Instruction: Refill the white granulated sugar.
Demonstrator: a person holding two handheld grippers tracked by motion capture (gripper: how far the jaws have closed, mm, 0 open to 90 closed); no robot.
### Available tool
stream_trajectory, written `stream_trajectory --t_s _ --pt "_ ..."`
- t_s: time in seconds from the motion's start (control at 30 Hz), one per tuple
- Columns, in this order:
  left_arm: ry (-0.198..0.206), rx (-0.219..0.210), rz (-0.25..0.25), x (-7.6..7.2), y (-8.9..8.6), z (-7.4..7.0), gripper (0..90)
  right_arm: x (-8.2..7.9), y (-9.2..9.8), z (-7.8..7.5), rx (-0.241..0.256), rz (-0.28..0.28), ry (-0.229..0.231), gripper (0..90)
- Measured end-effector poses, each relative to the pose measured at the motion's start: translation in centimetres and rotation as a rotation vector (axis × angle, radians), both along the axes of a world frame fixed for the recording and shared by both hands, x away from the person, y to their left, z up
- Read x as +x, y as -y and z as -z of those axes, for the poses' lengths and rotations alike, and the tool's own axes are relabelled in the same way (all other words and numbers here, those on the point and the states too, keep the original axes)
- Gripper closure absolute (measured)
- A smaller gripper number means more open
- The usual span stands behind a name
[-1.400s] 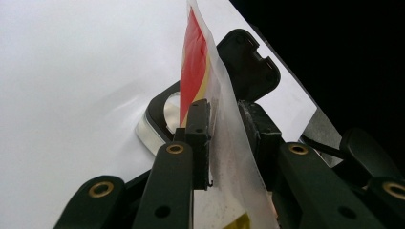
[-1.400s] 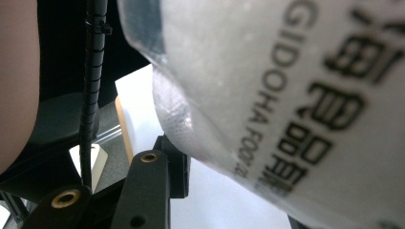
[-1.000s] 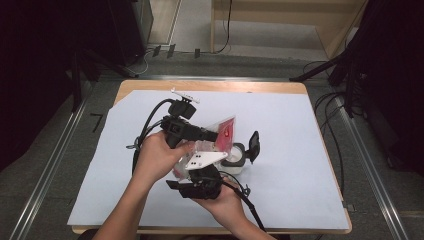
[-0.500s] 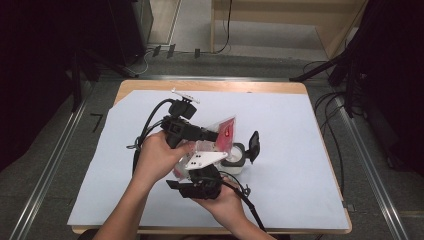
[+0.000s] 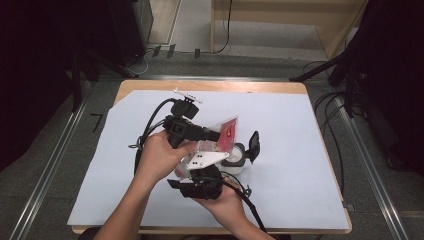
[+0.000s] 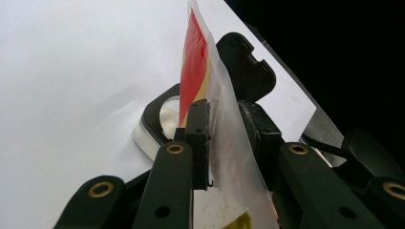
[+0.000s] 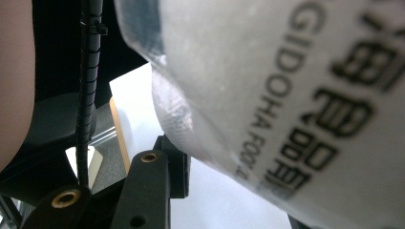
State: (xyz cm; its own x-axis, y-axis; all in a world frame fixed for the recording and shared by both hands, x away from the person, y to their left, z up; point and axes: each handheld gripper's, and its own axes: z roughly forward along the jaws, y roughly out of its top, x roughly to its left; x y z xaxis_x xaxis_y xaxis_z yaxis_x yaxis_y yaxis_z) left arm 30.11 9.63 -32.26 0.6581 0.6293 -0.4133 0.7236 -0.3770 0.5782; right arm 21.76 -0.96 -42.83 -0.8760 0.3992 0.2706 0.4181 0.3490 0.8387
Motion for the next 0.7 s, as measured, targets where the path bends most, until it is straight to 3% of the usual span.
stream_trajectory --t_s 0.7 --pt "0.004 -0.007 -0.002 -0.10 0.02 -0.01 75.5 -0.07 -0.01 0.02 -0.002 0.002 0.008 63.4"
